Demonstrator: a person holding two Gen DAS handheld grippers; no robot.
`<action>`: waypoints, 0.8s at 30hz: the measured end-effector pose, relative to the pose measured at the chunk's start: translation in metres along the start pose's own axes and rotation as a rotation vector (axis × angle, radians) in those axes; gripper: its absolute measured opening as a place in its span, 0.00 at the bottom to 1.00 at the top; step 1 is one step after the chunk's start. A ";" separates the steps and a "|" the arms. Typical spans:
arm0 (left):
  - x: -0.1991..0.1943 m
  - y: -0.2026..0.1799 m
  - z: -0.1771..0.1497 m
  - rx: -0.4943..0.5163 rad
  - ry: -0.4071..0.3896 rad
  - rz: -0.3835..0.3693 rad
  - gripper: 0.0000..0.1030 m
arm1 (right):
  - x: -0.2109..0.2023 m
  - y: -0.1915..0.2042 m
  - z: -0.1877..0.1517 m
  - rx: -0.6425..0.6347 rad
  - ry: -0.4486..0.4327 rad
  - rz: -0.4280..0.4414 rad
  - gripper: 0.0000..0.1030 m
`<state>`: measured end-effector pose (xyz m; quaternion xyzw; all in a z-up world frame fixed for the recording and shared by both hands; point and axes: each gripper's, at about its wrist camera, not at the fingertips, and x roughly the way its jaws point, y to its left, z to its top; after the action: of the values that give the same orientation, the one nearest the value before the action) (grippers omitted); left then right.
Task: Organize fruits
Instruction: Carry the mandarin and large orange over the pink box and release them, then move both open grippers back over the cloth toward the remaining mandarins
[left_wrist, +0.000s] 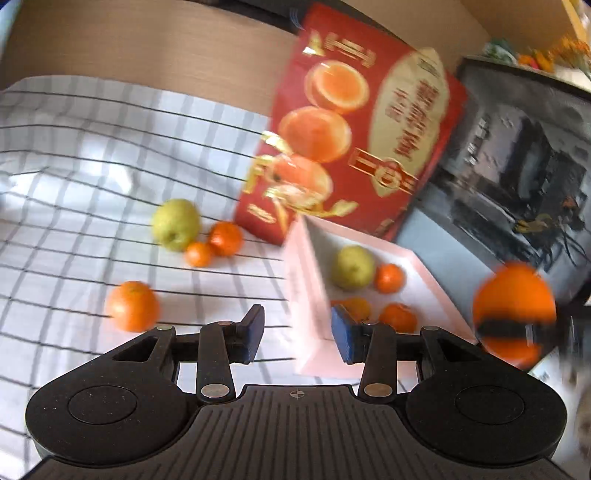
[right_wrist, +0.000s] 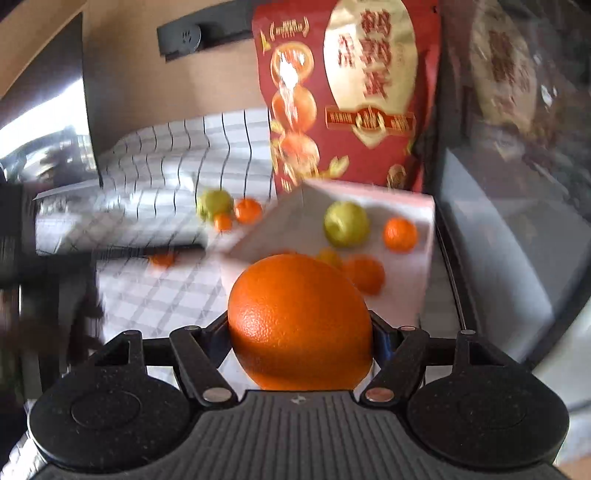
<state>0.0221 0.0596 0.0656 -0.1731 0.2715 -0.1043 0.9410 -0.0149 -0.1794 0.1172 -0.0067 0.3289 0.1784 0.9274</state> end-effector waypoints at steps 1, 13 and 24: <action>-0.004 0.006 0.001 -0.015 -0.009 0.014 0.43 | 0.005 0.003 0.013 0.003 -0.003 -0.005 0.70; -0.051 0.068 -0.003 -0.053 -0.027 0.145 0.43 | 0.142 -0.041 0.081 0.261 0.212 -0.107 0.70; -0.028 0.089 -0.009 -0.094 -0.017 0.207 0.43 | 0.122 -0.008 0.087 0.032 0.118 -0.159 0.73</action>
<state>0.0029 0.1473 0.0377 -0.1891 0.2845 0.0078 0.9398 0.1285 -0.1363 0.1100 -0.0286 0.3843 0.0980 0.9176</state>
